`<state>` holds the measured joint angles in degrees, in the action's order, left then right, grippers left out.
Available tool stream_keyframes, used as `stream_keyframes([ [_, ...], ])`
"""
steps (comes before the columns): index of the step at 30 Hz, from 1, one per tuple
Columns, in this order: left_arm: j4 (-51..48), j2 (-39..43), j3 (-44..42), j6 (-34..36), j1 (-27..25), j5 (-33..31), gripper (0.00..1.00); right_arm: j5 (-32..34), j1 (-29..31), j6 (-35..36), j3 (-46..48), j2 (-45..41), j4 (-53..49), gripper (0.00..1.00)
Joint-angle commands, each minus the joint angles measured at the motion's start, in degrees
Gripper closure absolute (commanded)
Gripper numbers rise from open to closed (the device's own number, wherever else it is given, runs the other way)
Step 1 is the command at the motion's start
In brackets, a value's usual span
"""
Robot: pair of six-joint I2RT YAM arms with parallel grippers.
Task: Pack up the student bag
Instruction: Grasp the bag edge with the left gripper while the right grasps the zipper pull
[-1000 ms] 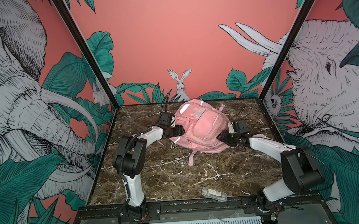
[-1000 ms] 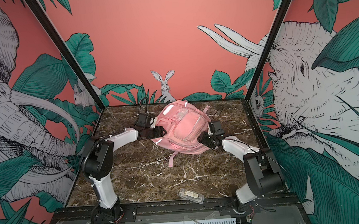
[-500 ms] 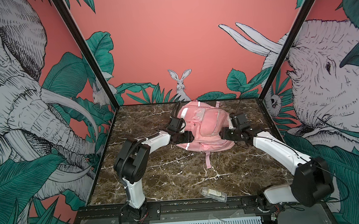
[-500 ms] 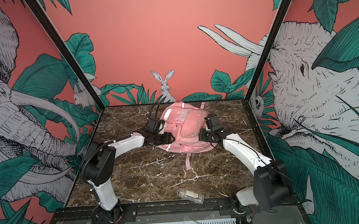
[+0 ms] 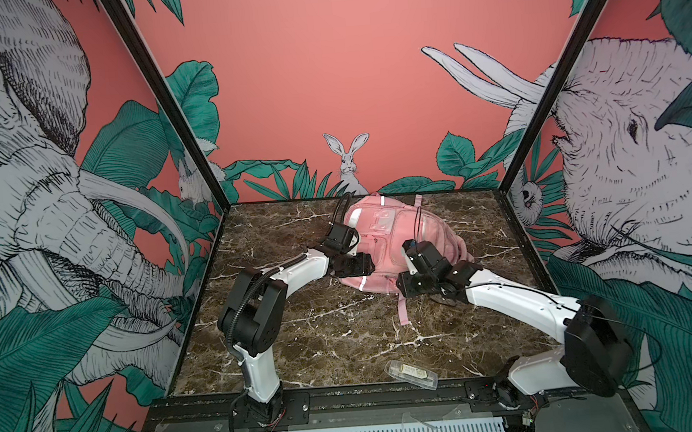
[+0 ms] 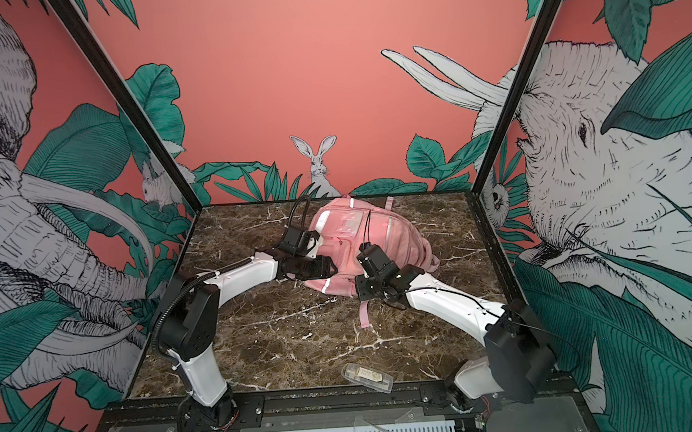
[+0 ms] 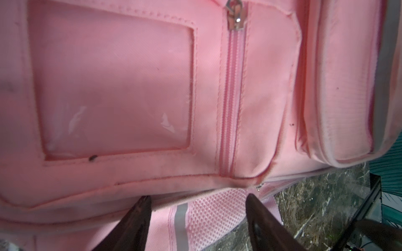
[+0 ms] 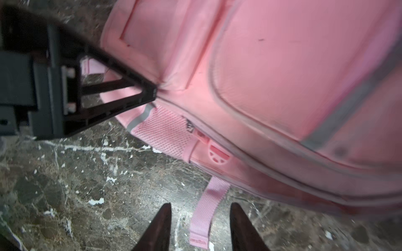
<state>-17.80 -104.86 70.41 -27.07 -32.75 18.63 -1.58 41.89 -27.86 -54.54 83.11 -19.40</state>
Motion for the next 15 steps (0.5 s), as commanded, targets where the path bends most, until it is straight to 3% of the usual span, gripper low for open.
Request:
stream_keyframes([
  [1, -3.3, 3.4, 0.5, 0.4, 1.5, 1.1, 0.30, -1.5, 2.1, 3.1, -2.0, 3.5, 5.4, 0.65],
  [15, -4.0, 4.7, -0.4, 0.9, 4.4, 2.2, 0.30, 9.0, 3.1, 5.4, -6.7, 14.3, 6.4, 0.72],
])
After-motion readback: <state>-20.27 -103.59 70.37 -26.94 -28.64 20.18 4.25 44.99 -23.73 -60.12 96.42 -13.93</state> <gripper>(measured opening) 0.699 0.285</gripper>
